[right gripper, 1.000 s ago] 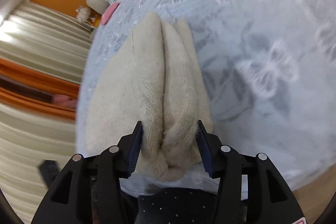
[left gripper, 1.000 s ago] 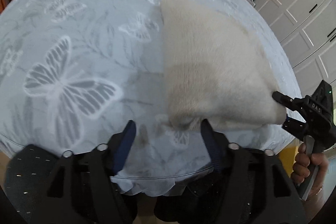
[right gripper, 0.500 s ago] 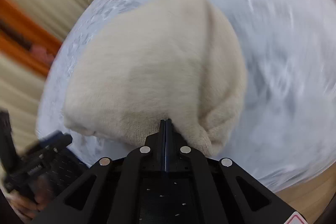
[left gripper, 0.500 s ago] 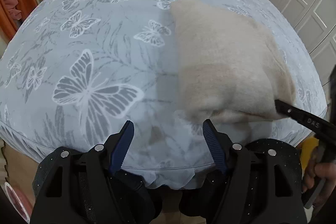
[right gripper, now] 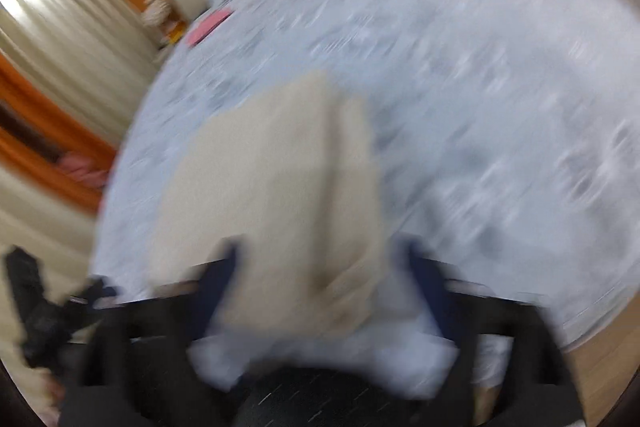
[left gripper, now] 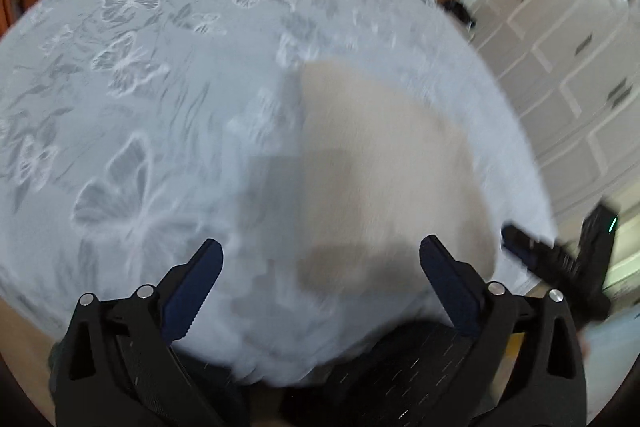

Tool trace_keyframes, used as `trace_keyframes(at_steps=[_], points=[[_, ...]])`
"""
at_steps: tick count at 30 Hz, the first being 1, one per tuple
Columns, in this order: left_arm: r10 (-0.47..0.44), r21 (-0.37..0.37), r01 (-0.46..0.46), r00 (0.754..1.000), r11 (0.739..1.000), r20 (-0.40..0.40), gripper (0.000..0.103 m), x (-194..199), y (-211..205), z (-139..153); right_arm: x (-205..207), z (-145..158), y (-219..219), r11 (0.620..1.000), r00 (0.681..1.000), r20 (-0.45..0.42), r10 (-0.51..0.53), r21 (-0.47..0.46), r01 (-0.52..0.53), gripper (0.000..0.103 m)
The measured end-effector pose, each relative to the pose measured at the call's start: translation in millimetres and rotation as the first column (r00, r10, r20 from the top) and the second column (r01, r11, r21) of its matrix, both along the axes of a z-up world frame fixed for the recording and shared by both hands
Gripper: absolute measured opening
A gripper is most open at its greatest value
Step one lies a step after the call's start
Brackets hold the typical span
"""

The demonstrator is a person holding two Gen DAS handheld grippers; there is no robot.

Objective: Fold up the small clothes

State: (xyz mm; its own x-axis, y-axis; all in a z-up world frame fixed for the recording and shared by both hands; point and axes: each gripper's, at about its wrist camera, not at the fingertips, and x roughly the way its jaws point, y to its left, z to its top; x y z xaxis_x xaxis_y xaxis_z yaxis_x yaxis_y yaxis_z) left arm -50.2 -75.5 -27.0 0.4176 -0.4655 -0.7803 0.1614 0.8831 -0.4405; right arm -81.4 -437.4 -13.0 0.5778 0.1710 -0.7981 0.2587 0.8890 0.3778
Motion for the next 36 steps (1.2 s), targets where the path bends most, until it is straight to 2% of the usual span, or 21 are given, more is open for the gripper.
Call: trace_keyframes(at_steps=[2, 4, 7, 9, 11, 12, 14, 17, 19, 20, 21, 23, 25, 27, 31, 36], points=[[0.011, -0.069, -0.015, 0.999, 0.997, -0.050, 0.098, 32.4, -2.6, -9.4, 15.4, -6.2, -8.3, 1.000, 1.000, -0.014, 0.010, 0.000, -0.010, 0.092], [0.015, -0.076, -0.025, 0.991, 0.997, -0.132, 0.098, 61.5, -12.6, -30.6, 30.3, -25.2, -18.0, 0.998, 0.997, -0.072, 0.007, 0.064, -0.002, 0.092], [-0.010, -0.108, -0.016, 0.970, 0.994, -0.243, 0.098, 86.9, -30.8, -64.1, 48.3, -67.6, -22.7, 0.967, 0.987, -0.160, 0.027, 0.254, 0.015, 0.092], [-0.034, -0.182, -0.022, 0.954, 0.983, -0.298, 0.098, 92.2, -40.3, -81.2, 48.1, -86.0, -21.1, 0.942, 0.983, -0.180, 0.039, 0.336, 0.024, 0.095], [-0.040, -0.232, -0.047, 0.933, 0.972, -0.358, 0.098, 94.7, -49.6, -99.3, 46.5, -89.8, -16.8, 0.938, 0.989, -0.144, 0.016, 0.345, 0.035, 0.098], [-0.034, -0.252, -0.066, 0.927, 0.965, -0.373, 0.098, 94.9, -52.1, -105.7, 46.0, -90.1, -14.7, 0.937, 0.991, -0.133, 0.014, 0.348, 0.033, 0.098], [-0.009, -0.257, -0.091, 0.933, 0.962, -0.360, 0.098, 95.5, -55.9, -107.1, 43.8, -91.8, -12.2, 0.938, 0.991, -0.136, -0.001, 0.343, 0.048, 0.098], [-0.002, -0.248, -0.098, 0.926, 0.964, -0.377, 0.098, 99.8, -61.1, -106.0, 42.9, -94.0, -15.5, 0.914, 0.990, -0.138, -0.033, 0.396, 0.085, 0.098], [-0.033, -0.307, -0.105, 0.909, 0.946, -0.415, 0.096, 102.9, -64.5, -105.7, 43.4, -95.1, -15.5, 0.893, 0.991, -0.131, -0.040, 0.440, 0.095, 0.097], [-0.031, -0.299, -0.107, 0.906, 0.948, -0.421, 0.094, 101.4, -67.7, -104.4, 43.0, -96.1, -15.5, 0.879, 0.992, -0.123, -0.039, 0.467, 0.092, 0.081], [-0.016, -0.261, -0.103, 0.909, 0.960, -0.416, 0.089, 100.9, -71.0, -100.6, 45.4, -96.4, -16.8, 0.881, 0.991, -0.131, -0.039, 0.464, 0.096, 0.060], [-0.009, -0.220, -0.088, 0.914, 0.972, -0.405, 0.075, 96.3, -75.0, -93.2, 40.8, -92.4, -15.0, 0.885, 0.991, -0.127, -0.038, 0.457, 0.093, 0.047], [-0.013, -0.231, -0.086, 0.918, 0.969, -0.397, 0.057, 91.3, -73.6, -81.6, 37.0, -83.6, -12.3, 0.882, 0.993, -0.109, -0.045, 0.462, 0.091, 0.044], [-0.017, -0.248, -0.087, 0.921, 0.965, -0.389, 0.053, 87.8, -71.2, -67.6, 28.2, -64.9, -8.4, 0.891, 0.996, -0.081, -0.038, 0.449, 0.071, 0.043], [-0.031, -0.257, -0.063, 0.938, 0.964, -0.345, 0.052, 60.6, -65.8, -26.8, 2.8, -20.0, 4.6, 0.910, 0.999, -0.038, -0.002, 0.414, 0.017, 0.042], [-0.094, -0.292, 0.002, 0.949, 0.956, -0.300, 0.053, -3.7, -48.4, 19.7, -65.6, 33.1, 20.1, 0.919, 0.999, 0.014, 0.040, 0.391, -0.042, 0.042]])
